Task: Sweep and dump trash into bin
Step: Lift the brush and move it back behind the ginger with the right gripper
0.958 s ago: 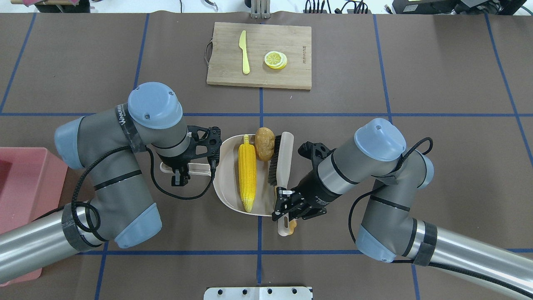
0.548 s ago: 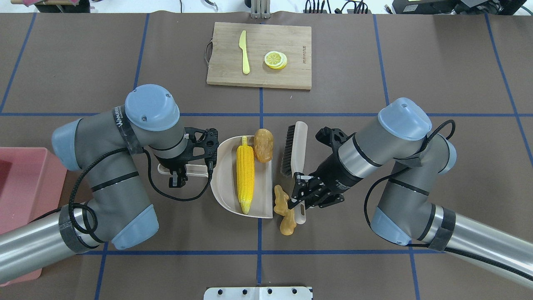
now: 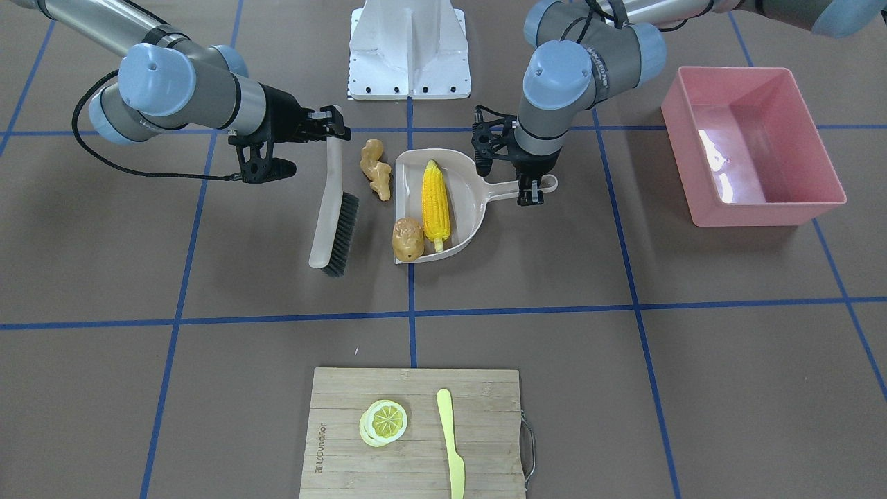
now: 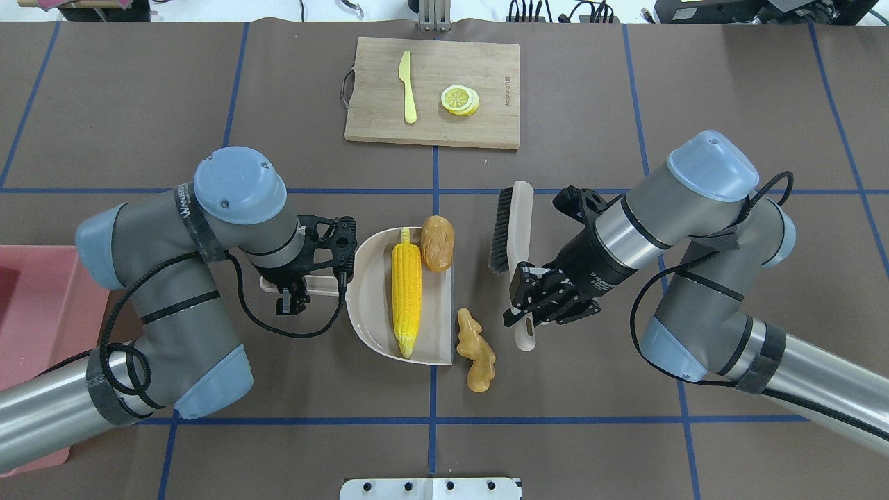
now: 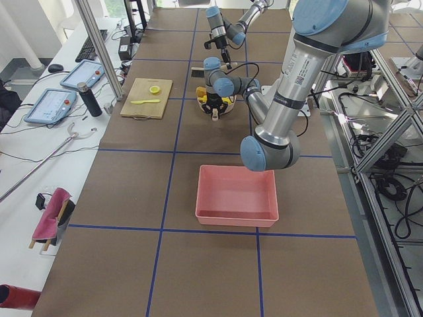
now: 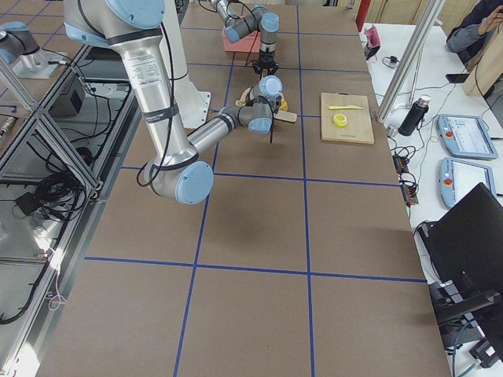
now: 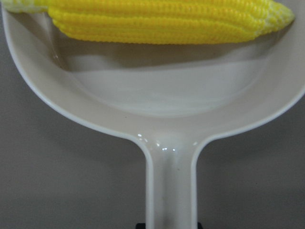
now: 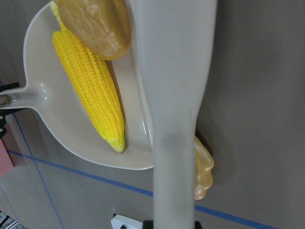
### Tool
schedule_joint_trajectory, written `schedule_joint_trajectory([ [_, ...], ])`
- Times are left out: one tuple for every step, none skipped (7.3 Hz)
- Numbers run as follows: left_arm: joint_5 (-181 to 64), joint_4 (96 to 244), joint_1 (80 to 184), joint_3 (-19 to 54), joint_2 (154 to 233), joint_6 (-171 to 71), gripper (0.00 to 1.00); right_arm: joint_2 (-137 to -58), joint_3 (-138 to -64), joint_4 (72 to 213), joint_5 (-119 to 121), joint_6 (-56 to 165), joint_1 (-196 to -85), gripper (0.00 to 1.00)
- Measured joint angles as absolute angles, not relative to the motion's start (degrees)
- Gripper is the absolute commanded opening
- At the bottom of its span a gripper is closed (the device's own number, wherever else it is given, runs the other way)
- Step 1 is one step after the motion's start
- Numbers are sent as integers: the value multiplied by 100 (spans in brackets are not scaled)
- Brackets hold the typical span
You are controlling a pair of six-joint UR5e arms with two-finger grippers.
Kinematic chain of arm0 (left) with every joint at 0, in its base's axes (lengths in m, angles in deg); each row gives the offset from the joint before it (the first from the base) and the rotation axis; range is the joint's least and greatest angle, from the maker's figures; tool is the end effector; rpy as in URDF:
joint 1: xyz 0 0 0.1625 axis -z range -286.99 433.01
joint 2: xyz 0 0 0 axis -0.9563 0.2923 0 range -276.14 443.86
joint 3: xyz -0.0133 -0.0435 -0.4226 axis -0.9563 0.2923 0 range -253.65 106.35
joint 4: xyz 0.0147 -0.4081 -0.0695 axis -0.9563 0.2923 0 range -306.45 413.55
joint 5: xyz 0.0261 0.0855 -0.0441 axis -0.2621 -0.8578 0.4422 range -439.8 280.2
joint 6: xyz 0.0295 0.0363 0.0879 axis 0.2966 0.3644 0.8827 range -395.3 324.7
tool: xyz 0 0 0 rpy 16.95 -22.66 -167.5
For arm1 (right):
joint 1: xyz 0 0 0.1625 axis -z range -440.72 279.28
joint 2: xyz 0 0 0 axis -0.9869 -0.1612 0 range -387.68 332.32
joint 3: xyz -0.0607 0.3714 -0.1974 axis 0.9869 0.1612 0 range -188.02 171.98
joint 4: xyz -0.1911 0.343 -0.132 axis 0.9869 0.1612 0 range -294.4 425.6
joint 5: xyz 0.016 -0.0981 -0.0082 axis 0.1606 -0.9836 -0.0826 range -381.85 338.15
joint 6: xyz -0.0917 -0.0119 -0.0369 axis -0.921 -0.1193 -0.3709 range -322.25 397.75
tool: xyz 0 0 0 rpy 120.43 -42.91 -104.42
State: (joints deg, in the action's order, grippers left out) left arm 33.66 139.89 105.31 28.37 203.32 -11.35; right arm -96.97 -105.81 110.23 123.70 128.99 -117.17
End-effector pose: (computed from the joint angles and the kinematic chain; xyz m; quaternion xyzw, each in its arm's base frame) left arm 0.4889 -0.4199 0.2838 0.2479 0.2761 0.6554 0.6579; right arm -0.4335 -0.3839 0.2926 -0.1943 -0.6195 -0.0365 0.7597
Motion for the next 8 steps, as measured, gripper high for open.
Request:
schedule_joint_trajectory([
  [3367, 14021, 10536, 2855, 20317, -1143, 0, -9930, -10794, 11024, 12425, 13003, -11577, 0],
  [3367, 14033, 10538, 2872, 20309, -1148, 0, -10176, -11056, 11024, 12458, 13164, -11377, 0],
  [3369, 14037, 10538, 2886, 20293, -1151, 0, -10402, -11357, 11024, 12486, 13405, -11145, 0],
  [3373, 14038, 10536, 2905, 20274, -1152, 0, -10589, -11657, 11025, 12502, 13690, -10912, 0],
  [3375, 14038, 10535, 2920, 20256, -1154, 0, -10716, -11882, 11025, 12503, 13939, -10664, 0],
  [3375, 14039, 10535, 2930, 20237, -1156, 0, -10780, -12009, 11025, 12495, 14101, -10392, 0],
  [3374, 14041, 10535, 2936, 20230, -1155, 0, -10808, -12061, 11025, 12491, 14164, -10144, 0],
  [3370, 14059, 10536, 2952, 20227, -1151, 0, -10823, -12078, 11021, 12503, 14182, -9949, 0],
])
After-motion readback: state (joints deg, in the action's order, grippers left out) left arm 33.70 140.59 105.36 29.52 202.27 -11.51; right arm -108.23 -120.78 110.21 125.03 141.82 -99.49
